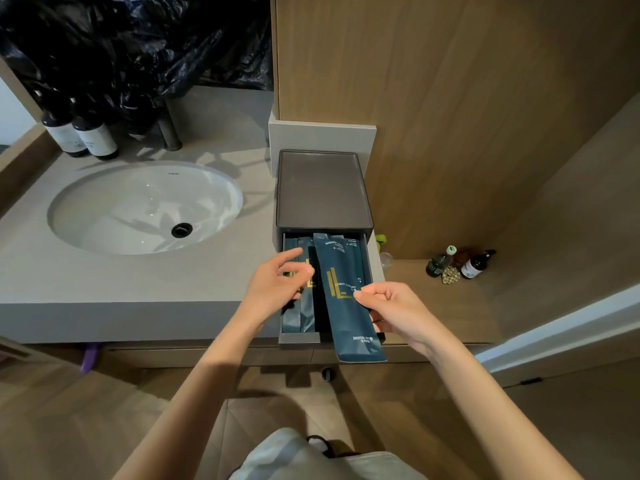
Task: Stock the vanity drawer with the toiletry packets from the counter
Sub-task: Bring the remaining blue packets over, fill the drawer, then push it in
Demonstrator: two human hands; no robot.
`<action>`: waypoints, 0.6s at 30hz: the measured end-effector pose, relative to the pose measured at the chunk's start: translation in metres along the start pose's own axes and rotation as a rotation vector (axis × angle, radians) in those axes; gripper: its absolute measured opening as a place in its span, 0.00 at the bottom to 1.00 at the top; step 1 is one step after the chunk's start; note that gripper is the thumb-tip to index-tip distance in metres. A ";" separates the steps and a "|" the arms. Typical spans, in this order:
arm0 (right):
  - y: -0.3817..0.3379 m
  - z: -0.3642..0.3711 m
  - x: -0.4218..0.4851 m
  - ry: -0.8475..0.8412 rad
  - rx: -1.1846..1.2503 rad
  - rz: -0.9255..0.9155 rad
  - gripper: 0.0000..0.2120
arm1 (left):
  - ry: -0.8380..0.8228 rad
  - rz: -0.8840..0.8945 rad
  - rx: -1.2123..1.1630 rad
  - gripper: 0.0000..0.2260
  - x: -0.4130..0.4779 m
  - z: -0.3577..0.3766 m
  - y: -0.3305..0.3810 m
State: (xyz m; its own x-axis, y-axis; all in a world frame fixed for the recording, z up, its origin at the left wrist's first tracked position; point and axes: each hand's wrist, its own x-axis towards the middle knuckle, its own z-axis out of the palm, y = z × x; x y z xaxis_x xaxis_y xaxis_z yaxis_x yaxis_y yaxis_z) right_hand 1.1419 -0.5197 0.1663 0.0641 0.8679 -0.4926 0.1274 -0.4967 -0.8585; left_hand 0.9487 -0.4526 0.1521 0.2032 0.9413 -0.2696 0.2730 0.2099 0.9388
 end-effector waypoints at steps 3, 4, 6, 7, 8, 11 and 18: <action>0.004 -0.005 0.005 0.002 -0.047 0.042 0.07 | 0.136 0.082 0.304 0.22 0.003 -0.012 -0.017; 0.005 -0.004 0.008 0.009 -0.068 0.048 0.07 | 0.129 0.060 0.346 0.23 0.003 -0.016 -0.022; 0.003 0.002 0.016 0.019 -0.112 0.053 0.09 | 0.069 -0.027 0.354 0.23 0.003 -0.021 -0.030; 0.002 0.007 0.021 0.024 -0.129 0.051 0.10 | 0.032 -0.063 0.347 0.22 0.003 -0.022 -0.033; 0.001 0.012 0.027 0.032 -0.145 0.047 0.12 | -0.001 -0.091 0.337 0.22 0.002 -0.023 -0.035; -0.003 0.030 0.047 0.088 -0.212 0.007 0.15 | -0.040 -0.126 0.278 0.20 0.001 -0.023 -0.041; 0.001 0.065 0.084 0.230 -0.267 -0.044 0.11 | -0.049 -0.090 0.243 0.18 -0.006 -0.022 -0.043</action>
State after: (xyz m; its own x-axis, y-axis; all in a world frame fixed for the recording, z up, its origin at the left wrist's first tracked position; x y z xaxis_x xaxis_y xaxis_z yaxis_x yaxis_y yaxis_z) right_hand 1.0836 -0.4474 0.1146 0.2703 0.8825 -0.3848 0.3876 -0.4656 -0.7956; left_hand 0.9149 -0.4612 0.1183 0.2117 0.9063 -0.3657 0.5089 0.2173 0.8330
